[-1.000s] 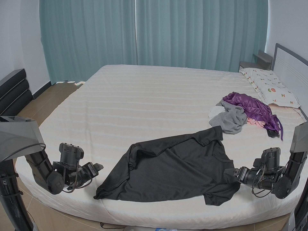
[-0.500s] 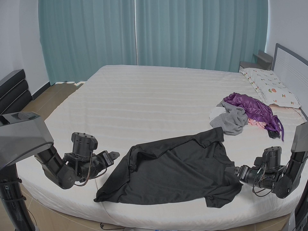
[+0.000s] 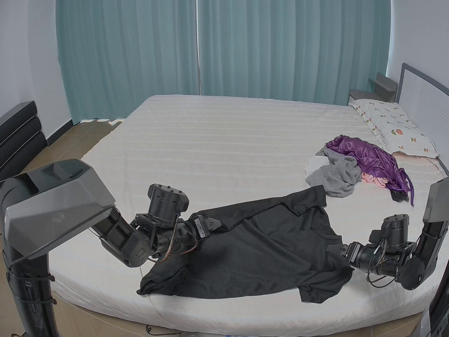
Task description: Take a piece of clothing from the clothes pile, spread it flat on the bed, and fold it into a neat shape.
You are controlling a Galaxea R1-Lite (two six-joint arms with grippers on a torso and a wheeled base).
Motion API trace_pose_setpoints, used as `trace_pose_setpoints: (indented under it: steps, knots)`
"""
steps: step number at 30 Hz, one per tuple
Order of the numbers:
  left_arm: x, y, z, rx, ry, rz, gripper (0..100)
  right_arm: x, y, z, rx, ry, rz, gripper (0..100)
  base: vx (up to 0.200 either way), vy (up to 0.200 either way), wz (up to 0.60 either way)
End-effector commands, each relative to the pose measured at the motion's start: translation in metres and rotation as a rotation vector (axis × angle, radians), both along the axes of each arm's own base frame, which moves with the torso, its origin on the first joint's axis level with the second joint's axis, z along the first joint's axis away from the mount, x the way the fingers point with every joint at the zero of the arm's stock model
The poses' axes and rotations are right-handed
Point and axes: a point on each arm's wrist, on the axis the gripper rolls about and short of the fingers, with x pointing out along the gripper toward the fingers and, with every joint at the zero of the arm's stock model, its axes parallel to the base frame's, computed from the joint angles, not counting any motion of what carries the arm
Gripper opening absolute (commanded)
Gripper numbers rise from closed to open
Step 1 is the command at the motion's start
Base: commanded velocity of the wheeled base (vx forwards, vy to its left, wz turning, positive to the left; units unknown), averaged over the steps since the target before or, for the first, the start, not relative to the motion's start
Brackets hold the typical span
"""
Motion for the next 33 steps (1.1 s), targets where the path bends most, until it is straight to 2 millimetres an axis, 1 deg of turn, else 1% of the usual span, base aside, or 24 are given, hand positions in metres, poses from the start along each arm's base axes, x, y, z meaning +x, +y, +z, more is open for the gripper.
trace_pose_setpoints:
  steps: [1,4,5,9,12,13,14,15,16,19,22,23,24,25,27,31,33]
  knots:
    - [0.004,-0.022,-0.020,-0.004,0.035,-0.063,100,0.000,0.001,-0.002,0.000,0.006,0.005,100,0.000,0.000,0.00]
    - [0.006,-0.027,-0.023,-0.013,0.038,-0.084,100,0.000,0.001,-0.002,0.001,0.006,0.002,100,0.000,0.000,0.00]
    - [0.008,-0.030,-0.028,-0.016,0.045,-0.094,100,0.000,0.001,-0.002,0.000,0.009,0.002,100,0.000,0.000,0.00]
    - [0.018,-0.035,-0.037,-0.014,0.041,-0.090,100,0.001,0.000,-0.005,-0.001,0.020,-0.002,100,0.000,0.000,0.00]
    - [0.027,-0.034,-0.048,-0.001,0.043,-0.074,100,0.000,-0.001,-0.006,-0.004,0.025,-0.004,100,0.000,0.000,0.00]
    - [0.028,-0.034,-0.049,0.002,0.045,-0.072,100,0.000,-0.001,-0.006,-0.004,0.025,-0.004,100,0.000,0.000,0.00]
    - [0.035,-0.029,-0.051,0.004,0.047,-0.056,100,0.000,-0.001,-0.006,-0.004,0.024,-0.006,100,0.000,0.000,0.00]
    - [0.037,-0.028,-0.050,0.002,0.043,-0.052,100,0.000,-0.001,-0.006,-0.004,0.024,-0.006,100,0.000,0.000,0.00]
    - [0.047,-0.022,-0.050,-0.002,0.034,-0.026,100,0.000,-0.002,-0.006,-0.003,0.026,-0.008,100,0.000,0.000,0.00]
    - [0.067,-0.005,-0.044,-0.014,-0.003,0.038,100,0.000,-0.002,-0.006,0.003,0.030,-0.015,100,0.000,0.000,0.00]
    - [0.082,0.011,-0.041,-0.008,-0.033,0.104,100,0.000,-0.002,-0.006,0.014,0.028,-0.025,100,0.000,0.000,0.00]
    - [0.090,0.021,-0.039,-0.001,-0.055,0.146,100,0.000,-0.002,-0.005,0.019,0.018,-0.029,100,0.000,0.000,0.00]
    - [0.091,0.022,-0.039,0.000,-0.057,0.151,100,0.001,-0.002,-0.005,0.020,0.017,-0.029,100,0.000,0.000,0.00]
    - [0.102,0.035,-0.032,0.002,-0.089,0.200,100,0.000,-0.002,-0.005,0.021,0.008,-0.031,100,0.000,0.000,0.00]
    - [0.113,0.050,-0.026,-0.001,-0.115,0.238,100,0.000,-0.002,-0.004,0.022,0.005,-0.031,100,0.000,0.000,0.00]
    - [0.134,0.073,-0.018,-0.005,-0.169,0.293,100,0.000,-0.002,-0.007,0.017,0.012,-0.038,100,0.000,0.000,0.00]
    - [0.143,0.084,-0.011,-0.013,-0.201,0.317,100,0.000,-0.002,-0.008,0.016,0.017,-0.040,100,0.000,0.000,0.00]
